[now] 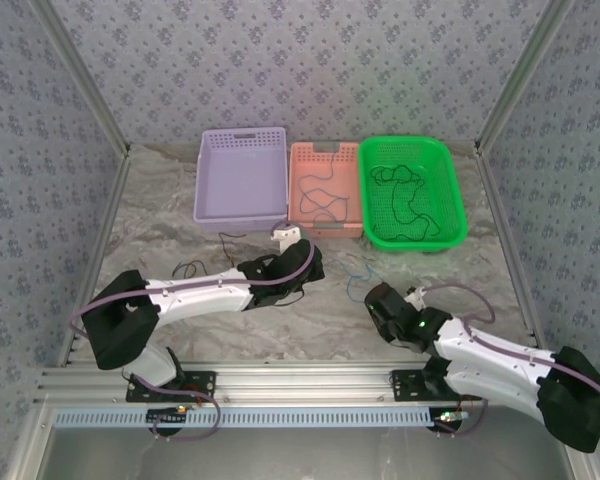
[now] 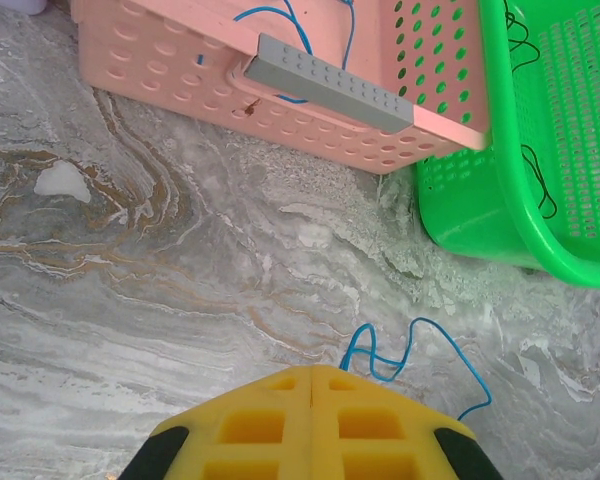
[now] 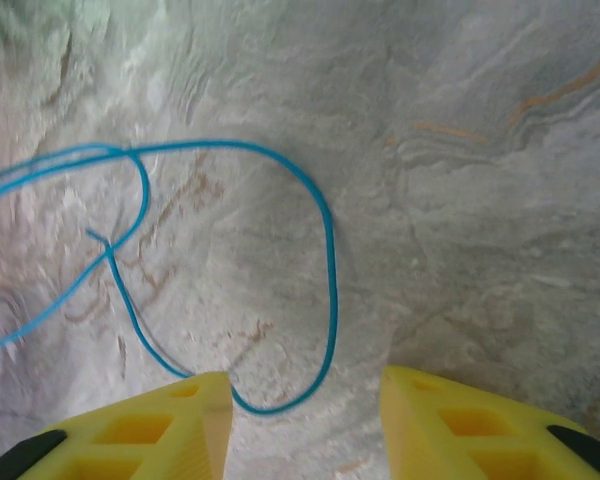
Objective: Untangle the cables
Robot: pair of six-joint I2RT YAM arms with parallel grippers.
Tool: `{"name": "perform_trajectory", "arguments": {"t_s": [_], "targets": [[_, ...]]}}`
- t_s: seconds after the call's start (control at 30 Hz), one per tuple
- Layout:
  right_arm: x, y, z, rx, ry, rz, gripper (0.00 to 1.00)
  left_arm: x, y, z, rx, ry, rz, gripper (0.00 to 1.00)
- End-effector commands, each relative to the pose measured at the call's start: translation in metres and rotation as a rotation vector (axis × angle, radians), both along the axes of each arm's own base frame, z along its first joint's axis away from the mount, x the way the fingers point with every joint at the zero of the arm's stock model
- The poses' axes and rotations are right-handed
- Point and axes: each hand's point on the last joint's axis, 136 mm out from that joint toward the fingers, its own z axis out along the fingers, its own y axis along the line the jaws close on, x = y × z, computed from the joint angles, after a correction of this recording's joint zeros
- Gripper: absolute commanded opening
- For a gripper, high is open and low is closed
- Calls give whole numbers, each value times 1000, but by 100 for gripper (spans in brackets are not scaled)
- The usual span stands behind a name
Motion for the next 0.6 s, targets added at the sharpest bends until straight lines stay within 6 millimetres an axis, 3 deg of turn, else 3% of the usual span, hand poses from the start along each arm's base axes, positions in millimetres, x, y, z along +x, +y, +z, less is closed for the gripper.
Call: {"name": "perform_trajectory", "arguments": {"t_s": [0.0, 0.23, 0.57], "targets": [[1, -7, -11, 54, 25, -115, 44, 1, -4, 16, -35, -32, -16, 0], [11, 1, -8, 95, 41, -152, 44, 1, -8, 16, -34, -33, -23, 0], [12, 18, -28, 167, 115, -209, 43, 1, -9, 18, -40, -39, -26, 0]]}}
